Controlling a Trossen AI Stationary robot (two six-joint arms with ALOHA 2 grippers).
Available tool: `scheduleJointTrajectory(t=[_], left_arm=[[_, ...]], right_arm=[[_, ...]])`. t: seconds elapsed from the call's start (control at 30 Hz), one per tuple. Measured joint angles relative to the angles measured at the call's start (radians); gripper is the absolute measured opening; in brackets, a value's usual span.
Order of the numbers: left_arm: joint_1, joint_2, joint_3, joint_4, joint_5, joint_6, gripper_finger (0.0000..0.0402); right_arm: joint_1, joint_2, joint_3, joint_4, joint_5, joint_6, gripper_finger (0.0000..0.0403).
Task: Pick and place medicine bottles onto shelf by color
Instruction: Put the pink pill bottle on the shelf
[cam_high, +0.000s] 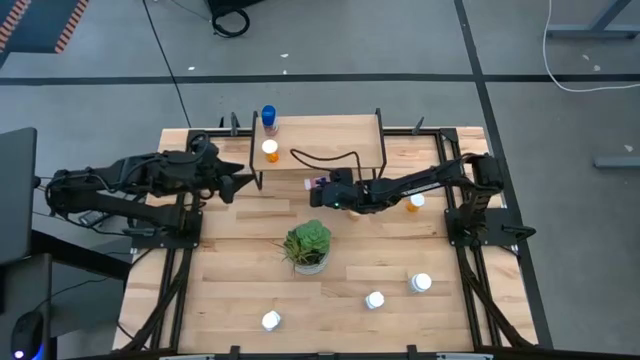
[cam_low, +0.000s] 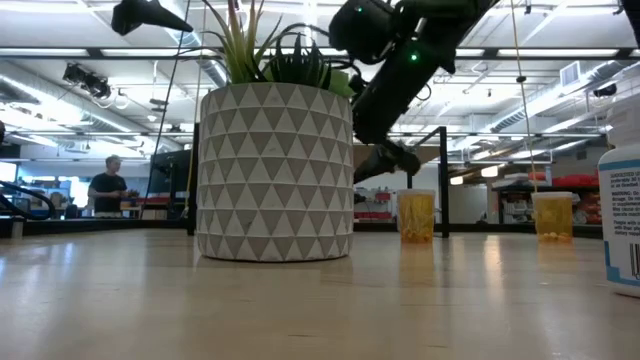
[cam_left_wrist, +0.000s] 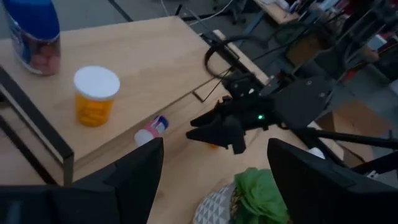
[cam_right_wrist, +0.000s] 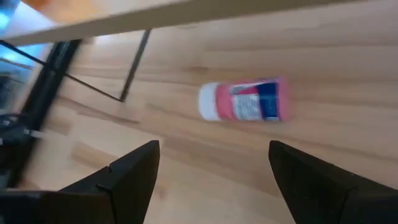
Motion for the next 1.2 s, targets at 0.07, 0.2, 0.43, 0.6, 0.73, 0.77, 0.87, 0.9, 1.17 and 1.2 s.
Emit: scheduleJointTrajectory(t=[0.07,0.2,0.43,0.6,0.73,0.77,0.87,0.9,1.17,1.2], left_arm=[[-0.001,-0.003,0.0,0.0,0.0,0.0,0.0293],[-0.003,-0.012,0.0,-0.004,0.01,0.001,0.0293],[-0.003,-0.025,0.0,-0.016,0.048,-0.006,0.0293],[-0.003,-0.025,0.0,-0.03,0.075,-0.019,0.0293],[-0.003,-0.024,0.0,-0.044,0.078,-0.019,0.0293],[-0.003,-0.024,0.0,-0.045,0.078,-0.019,0.0293],[-0.003,-0.024,0.0,-0.051,0.078,-0.017,0.0293],[-0.003,-0.024,0.0,-0.051,0.078,-0.017,0.0293],[-0.003,-0.024,0.0,-0.051,0.078,-0.02,0.0293],[-0.003,-0.024,0.0,-0.051,0.078,-0.02,0.0293]], right_arm=[[-0.001,0.021,0.0,0.047,0.005,0.003,0.031],[-0.002,0.078,0.0,0.13,0.012,-0.006,0.031],[-0.001,0.133,-0.001,0.182,0.043,-0.01,0.031],[-0.001,0.126,-0.001,0.186,0.083,-0.063,0.031],[-0.001,0.124,0.0,0.19,0.1,-0.16,0.031],[-0.001,0.124,0.0,0.191,0.101,-0.192,0.031],[-0.001,0.124,0.0,0.193,0.102,-0.289,0.031],[-0.001,0.124,0.0,0.193,0.102,-0.318,0.031],[-0.005,0.124,0.0,0.202,0.154,-0.382,0.031],[-0.006,0.124,0.0,0.207,0.156,-0.384,0.031]])
